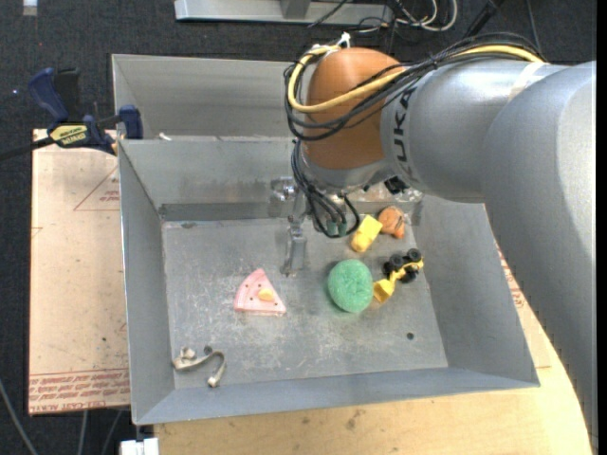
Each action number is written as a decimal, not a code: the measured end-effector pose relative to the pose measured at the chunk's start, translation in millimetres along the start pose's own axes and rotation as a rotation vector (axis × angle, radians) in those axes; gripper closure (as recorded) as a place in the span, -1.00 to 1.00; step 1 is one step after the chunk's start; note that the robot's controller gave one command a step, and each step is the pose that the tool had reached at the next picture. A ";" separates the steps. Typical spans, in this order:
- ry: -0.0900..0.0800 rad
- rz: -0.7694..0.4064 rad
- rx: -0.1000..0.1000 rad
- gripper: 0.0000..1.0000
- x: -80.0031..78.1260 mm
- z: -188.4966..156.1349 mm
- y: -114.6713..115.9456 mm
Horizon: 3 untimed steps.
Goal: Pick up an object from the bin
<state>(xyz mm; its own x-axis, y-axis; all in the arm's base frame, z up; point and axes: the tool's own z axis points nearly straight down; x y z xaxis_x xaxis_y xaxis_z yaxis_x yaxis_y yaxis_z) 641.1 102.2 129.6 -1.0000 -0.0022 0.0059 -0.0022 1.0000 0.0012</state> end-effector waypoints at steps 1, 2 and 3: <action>-0.007 0.001 -0.001 -1.00 -1.7 -5.3 -0.3; -0.011 0.077 -0.001 -1.00 15.8 28.4 20.0; -0.010 0.101 -0.002 -1.00 19.3 51.3 46.4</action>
Offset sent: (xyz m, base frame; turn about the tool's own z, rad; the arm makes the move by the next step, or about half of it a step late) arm -0.0337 0.0388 -0.0596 0.1380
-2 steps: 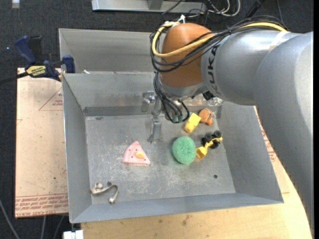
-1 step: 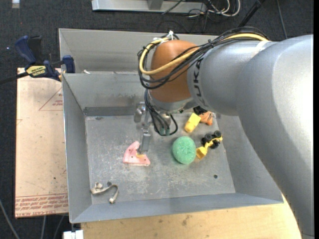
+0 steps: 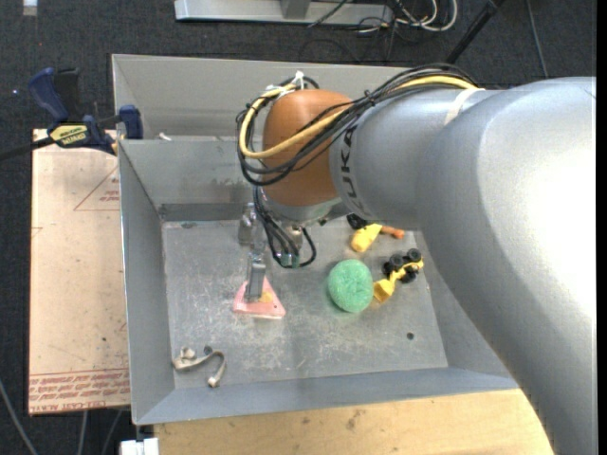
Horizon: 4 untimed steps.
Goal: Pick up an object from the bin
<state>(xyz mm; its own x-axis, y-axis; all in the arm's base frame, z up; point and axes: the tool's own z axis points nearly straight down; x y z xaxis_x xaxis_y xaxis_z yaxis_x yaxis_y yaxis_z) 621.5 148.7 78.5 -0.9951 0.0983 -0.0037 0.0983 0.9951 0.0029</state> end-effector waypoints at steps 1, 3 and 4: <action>0.002 -0.135 0.001 -1.00 18.5 5.7 -14.9; 0.004 -0.093 0.000 1.00 65.1 7.7 -28.4; 0.004 -0.117 0.000 1.00 41.0 7.6 -29.9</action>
Offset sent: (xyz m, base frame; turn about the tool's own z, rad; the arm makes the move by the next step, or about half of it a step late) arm -0.0679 -0.0228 -0.0085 -0.0936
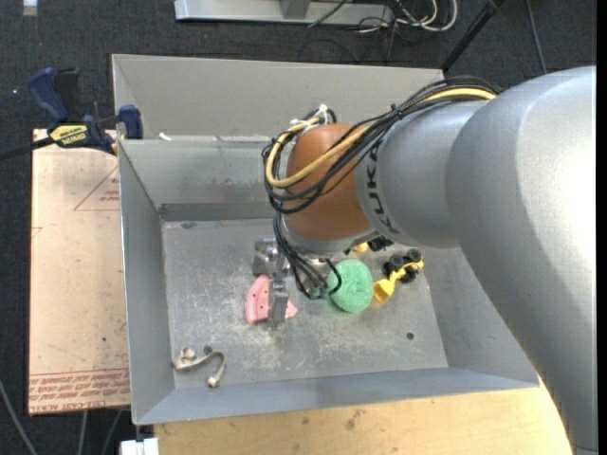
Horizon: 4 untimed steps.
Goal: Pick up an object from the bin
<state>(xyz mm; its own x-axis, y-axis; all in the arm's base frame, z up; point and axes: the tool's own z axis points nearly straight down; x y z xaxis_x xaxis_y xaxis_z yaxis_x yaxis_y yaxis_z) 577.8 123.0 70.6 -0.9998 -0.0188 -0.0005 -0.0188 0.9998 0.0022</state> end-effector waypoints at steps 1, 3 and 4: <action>-0.003 -0.001 0.000 1.00 -11.9 -0.7 -3.7; -0.002 -0.019 0.000 1.00 4.3 -43.8 -17.5; -0.002 -0.019 0.000 1.00 4.3 -43.8 -17.5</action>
Offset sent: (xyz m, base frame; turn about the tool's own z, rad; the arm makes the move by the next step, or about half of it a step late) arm -0.0045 -0.0181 0.0438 -0.0211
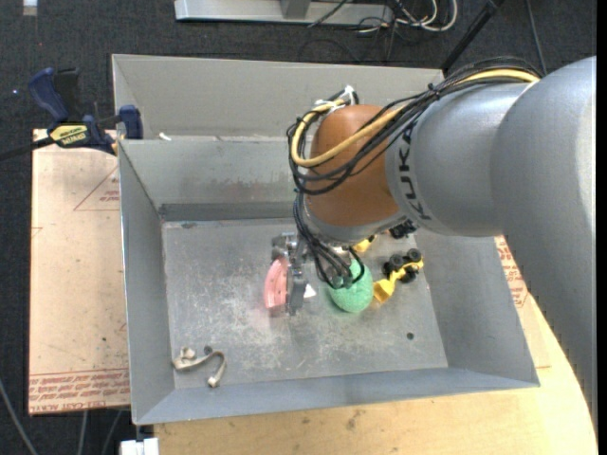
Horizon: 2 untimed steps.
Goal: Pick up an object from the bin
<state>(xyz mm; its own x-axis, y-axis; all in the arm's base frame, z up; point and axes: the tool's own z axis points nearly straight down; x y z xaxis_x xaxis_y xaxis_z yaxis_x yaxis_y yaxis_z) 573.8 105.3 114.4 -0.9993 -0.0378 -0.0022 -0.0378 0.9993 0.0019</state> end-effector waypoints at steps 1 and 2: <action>-0.002 -0.015 0.000 1.00 -10.7 33.5 9.3; -0.001 0.011 0.000 1.00 -24.0 40.9 43.2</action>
Offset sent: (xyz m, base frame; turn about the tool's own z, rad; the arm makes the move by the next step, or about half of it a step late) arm 0.0221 0.0430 -0.0407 0.0118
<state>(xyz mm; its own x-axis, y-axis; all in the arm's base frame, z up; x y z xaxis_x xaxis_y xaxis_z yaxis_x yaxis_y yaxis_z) 596.3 149.5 73.6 -0.9996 -0.0271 -0.0029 -0.0271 0.9996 0.0020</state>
